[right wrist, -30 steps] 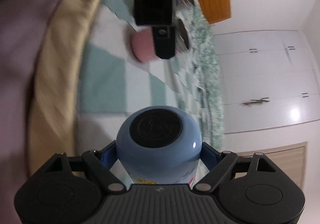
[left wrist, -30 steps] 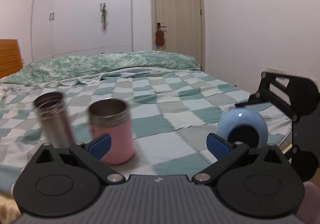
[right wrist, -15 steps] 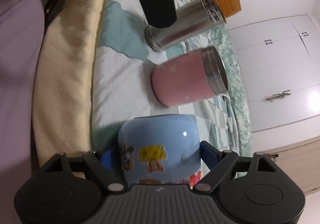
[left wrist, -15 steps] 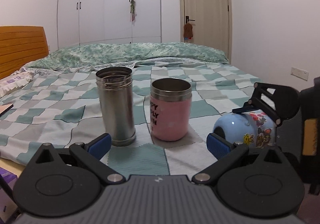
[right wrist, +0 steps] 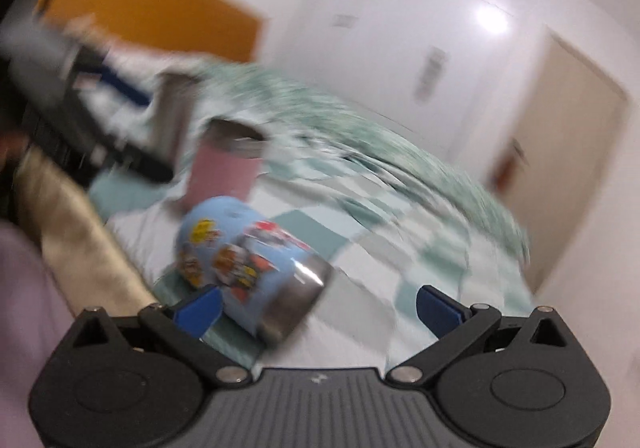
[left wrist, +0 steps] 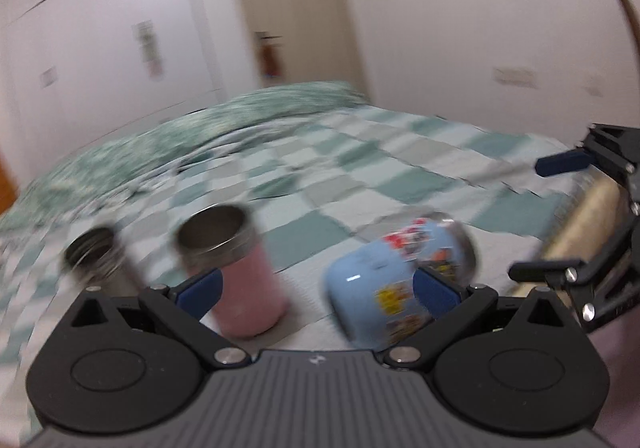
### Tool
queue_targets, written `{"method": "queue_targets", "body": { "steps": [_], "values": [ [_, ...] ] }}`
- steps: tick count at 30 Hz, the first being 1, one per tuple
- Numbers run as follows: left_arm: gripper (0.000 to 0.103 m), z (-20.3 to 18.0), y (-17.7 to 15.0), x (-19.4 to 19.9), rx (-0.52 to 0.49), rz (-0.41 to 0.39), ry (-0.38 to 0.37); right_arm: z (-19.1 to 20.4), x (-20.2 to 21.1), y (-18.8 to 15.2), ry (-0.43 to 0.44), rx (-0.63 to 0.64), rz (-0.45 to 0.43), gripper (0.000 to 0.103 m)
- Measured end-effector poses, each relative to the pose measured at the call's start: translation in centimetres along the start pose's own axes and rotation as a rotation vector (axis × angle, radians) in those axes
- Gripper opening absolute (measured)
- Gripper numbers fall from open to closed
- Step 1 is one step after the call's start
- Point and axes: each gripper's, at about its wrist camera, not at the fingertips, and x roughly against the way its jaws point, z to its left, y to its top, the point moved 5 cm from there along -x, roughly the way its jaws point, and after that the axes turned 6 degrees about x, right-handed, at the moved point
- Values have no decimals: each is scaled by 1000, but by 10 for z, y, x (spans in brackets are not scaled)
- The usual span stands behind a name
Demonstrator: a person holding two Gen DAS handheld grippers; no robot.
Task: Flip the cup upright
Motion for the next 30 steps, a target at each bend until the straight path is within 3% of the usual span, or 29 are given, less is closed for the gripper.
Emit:
{"method": "queue_targets", "body": {
  "steps": [4, 11, 16, 19, 22, 26, 30],
  "values": [
    [103, -23, 10, -20, -140, 56, -77, -17, 6, -21, -15, -157, 11, 103],
    [103, -46, 10, -65, -350, 194, -193, -26, -7, -38, -29, -235, 69, 103],
    [103, -52, 9, -92, -388, 295, -250, -29, -18, -42, -28, -234, 76, 103],
    [101, -58, 6, -106, -388, 385, -257, -32, -21, -41, -27, -240, 68, 103],
    [99, -63, 1, -114, -436, 443, -186, -34, -23, -42, -25, -249, 68, 103],
    [97, -60, 8, -119, -346, 532, -117, -36, -26, -43, -19, -257, 69, 103],
    [92, -52, 18, -122, -174, 623, -52, -41, -28, -43, -15, -275, 56, 103]
  ]
}}
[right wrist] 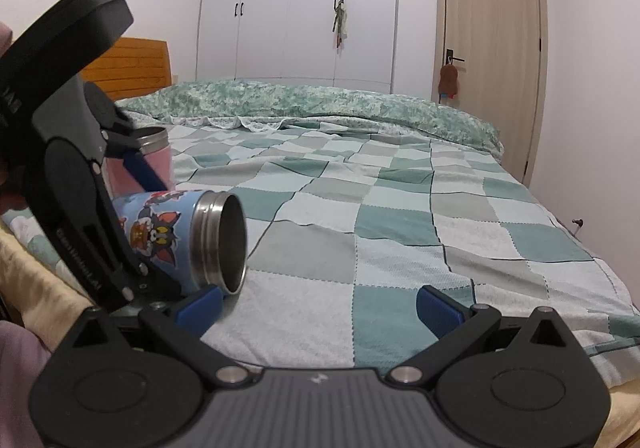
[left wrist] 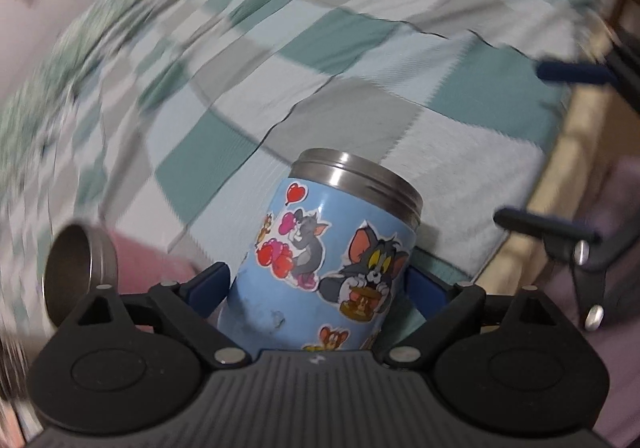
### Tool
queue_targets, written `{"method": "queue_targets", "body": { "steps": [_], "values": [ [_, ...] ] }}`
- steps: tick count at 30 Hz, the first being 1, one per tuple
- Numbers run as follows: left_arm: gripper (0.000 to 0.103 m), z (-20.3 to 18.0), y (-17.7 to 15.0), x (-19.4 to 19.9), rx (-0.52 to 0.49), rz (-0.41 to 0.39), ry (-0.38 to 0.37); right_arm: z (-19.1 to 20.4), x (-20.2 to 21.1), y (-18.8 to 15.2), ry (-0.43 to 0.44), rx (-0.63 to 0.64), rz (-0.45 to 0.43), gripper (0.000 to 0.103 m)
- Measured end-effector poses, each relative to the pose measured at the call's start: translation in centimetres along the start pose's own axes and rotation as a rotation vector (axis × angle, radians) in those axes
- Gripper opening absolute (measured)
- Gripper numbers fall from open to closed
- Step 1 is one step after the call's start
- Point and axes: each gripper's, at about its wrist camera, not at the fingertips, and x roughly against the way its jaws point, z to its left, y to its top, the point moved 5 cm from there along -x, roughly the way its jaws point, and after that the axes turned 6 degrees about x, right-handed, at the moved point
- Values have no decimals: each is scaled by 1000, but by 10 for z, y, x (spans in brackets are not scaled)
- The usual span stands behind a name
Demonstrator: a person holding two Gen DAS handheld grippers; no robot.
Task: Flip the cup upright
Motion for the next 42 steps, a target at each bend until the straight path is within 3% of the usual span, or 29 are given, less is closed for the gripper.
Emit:
{"method": "queue_targets", "body": {
  "steps": [10, 15, 20, 23, 25, 28, 39, 40, 41, 42],
  "values": [
    [83, 28, -6, 13, 399, 167, 11, -10, -4, 6, 29, -1, -41, 103],
    [83, 36, -19, 18, 555, 174, -15, -16, -9, 9, 50, 1, -53, 103],
    [86, 35, -22, 18, 583, 169, -25, -17, -18, 14, 74, 24, -59, 103],
    [97, 31, -18, 16, 540, 162, -34, -17, -23, 15, 92, 23, -52, 103],
    [103, 28, -12, 16, 493, 125, 0, -17, -25, 15, 99, 23, -49, 103],
    [103, 27, -5, 14, 452, 104, 37, -17, -28, 15, 105, 23, -45, 103],
    [103, 39, 3, -18, 498, 130, 19, -19, -35, 13, 110, 11, -33, 103],
    [100, 40, 2, -20, 509, 130, 15, -18, -35, 13, 109, 12, -33, 103],
    [88, 41, 1, -21, 521, 133, 13, -18, -35, 13, 108, 13, -33, 103],
    [87, 42, 0, -23, 529, 137, 13, -18, -35, 13, 106, 14, -32, 103]
  ]
}}
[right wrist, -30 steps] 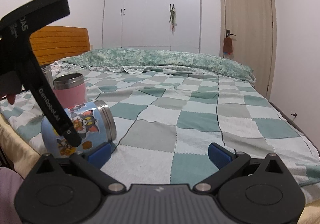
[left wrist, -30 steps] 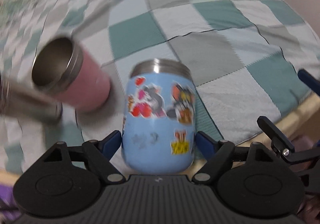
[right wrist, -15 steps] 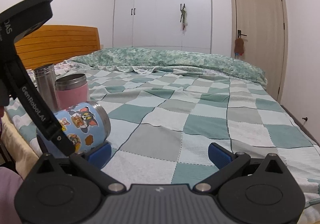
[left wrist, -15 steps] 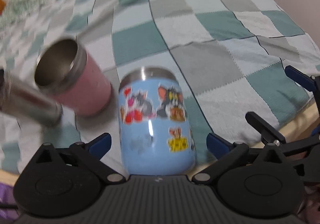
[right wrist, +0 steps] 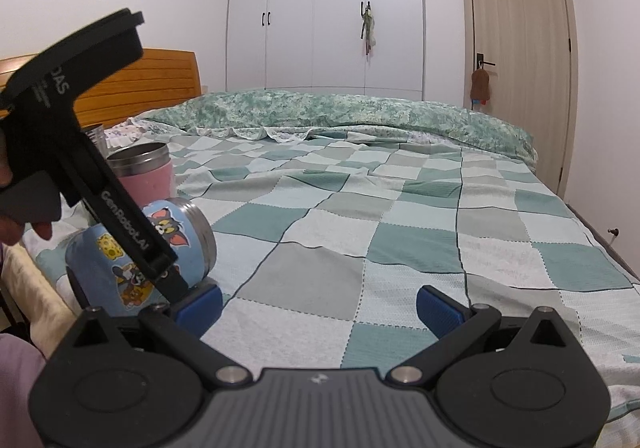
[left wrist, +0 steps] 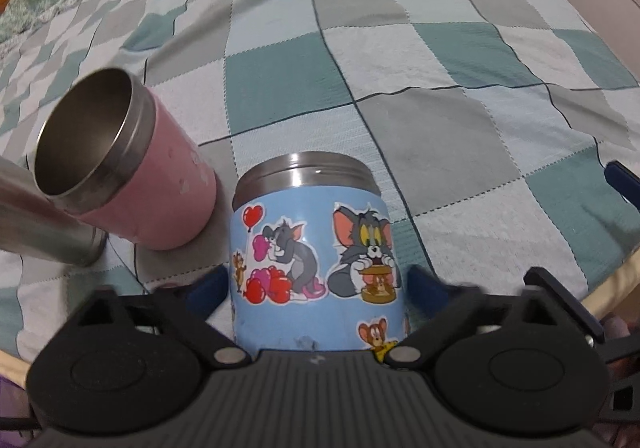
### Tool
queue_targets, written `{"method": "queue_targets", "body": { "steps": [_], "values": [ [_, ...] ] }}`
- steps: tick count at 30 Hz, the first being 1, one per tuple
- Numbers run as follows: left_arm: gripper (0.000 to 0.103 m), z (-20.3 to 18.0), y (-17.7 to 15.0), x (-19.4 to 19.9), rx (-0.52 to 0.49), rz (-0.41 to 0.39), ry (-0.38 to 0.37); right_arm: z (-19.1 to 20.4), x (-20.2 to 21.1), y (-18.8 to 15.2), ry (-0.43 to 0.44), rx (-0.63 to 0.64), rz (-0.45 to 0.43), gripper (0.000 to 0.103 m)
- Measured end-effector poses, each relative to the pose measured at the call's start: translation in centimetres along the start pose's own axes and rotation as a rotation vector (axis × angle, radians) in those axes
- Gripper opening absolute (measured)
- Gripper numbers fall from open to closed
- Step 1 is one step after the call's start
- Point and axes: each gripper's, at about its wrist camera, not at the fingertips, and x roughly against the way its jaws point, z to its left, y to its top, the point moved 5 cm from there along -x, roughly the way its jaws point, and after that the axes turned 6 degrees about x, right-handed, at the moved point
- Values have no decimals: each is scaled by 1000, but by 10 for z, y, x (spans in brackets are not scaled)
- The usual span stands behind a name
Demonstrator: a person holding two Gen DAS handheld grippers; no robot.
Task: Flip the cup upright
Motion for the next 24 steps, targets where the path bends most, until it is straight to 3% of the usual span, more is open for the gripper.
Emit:
{"method": "queue_targets", "body": {
  "steps": [8, 19, 24],
  "values": [
    [86, 6, -9, 12, 31, -89, -50, 2, 2, 0, -13, 5, -8, 103],
    [85, -4, -8, 57, -24, -437, -102, -4, 6, 2, -62, -29, -45, 103],
    [85, -7, 17, 45, 29, -518, -112, -4, 8, 3, -88, -24, -67, 103]
  ]
}}
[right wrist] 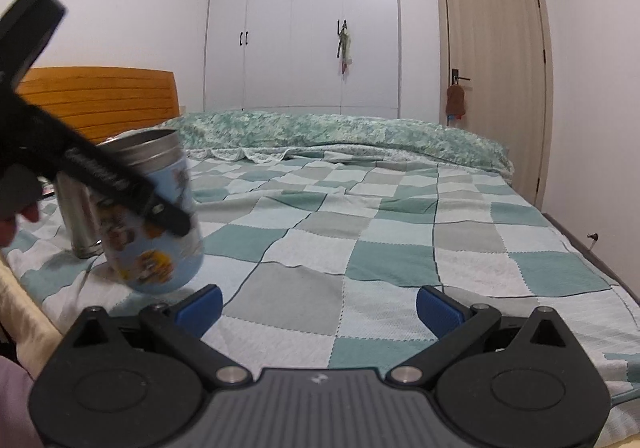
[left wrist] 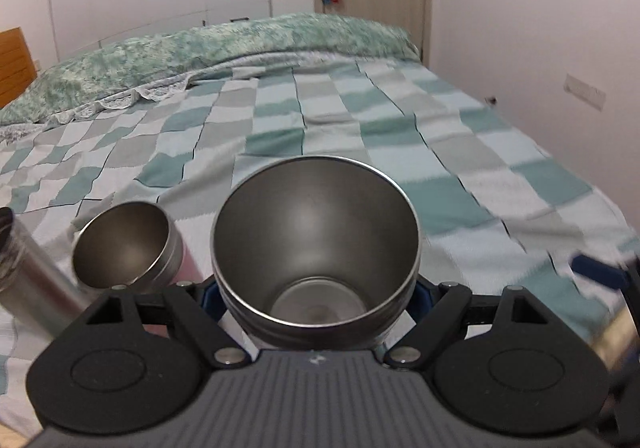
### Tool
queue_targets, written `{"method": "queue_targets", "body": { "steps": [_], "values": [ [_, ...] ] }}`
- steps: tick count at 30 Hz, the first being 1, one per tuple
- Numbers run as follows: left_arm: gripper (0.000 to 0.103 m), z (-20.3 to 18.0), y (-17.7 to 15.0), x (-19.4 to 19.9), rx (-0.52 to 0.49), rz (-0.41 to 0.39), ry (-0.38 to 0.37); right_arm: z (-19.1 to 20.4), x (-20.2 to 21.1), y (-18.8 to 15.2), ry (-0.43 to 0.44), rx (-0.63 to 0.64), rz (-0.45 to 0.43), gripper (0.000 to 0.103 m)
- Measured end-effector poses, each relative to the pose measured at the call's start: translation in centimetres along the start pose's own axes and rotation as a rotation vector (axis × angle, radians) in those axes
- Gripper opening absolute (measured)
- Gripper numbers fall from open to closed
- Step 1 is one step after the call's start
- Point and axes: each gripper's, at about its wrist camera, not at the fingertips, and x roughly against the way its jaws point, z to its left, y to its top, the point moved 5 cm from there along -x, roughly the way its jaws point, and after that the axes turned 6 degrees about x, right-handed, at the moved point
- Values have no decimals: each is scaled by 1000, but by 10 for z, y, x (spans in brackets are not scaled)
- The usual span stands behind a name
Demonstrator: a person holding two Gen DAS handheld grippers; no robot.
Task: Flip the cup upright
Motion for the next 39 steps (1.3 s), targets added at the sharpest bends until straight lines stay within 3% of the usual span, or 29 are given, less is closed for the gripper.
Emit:
{"method": "queue_targets", "body": {
  "steps": [6, 9, 14, 16, 18, 29, 35, 39],
  "values": [
    [85, 3, 4, -37, -8, -16, 56, -4, 2, 1, -32, -4, -19, 103],
    [85, 8, -3, -49, 10, 6, 33, -8, -1, 1, -52, -17, -11, 103],
    [85, 10, -7, -52, -4, -26, 16, -12, -9, -1, -69, -34, 6, 103],
    [90, 12, -6, -48, 7, -37, -14, -12, -11, -1, -68, -40, 10, 103],
    [103, 11, -4, -39, 17, -68, -55, -12, -13, -1, -67, -45, 10, 103],
    [103, 29, -9, 70, 61, -336, -137, 8, 3, 6, -71, 1, -72, 103],
    [103, 59, -55, 118, 72, -454, -84, 32, 28, 7, -53, 14, -140, 103],
    [103, 75, -90, 126, 76, -448, -18, 48, 44, 2, -36, 7, -166, 103]
  ]
}}
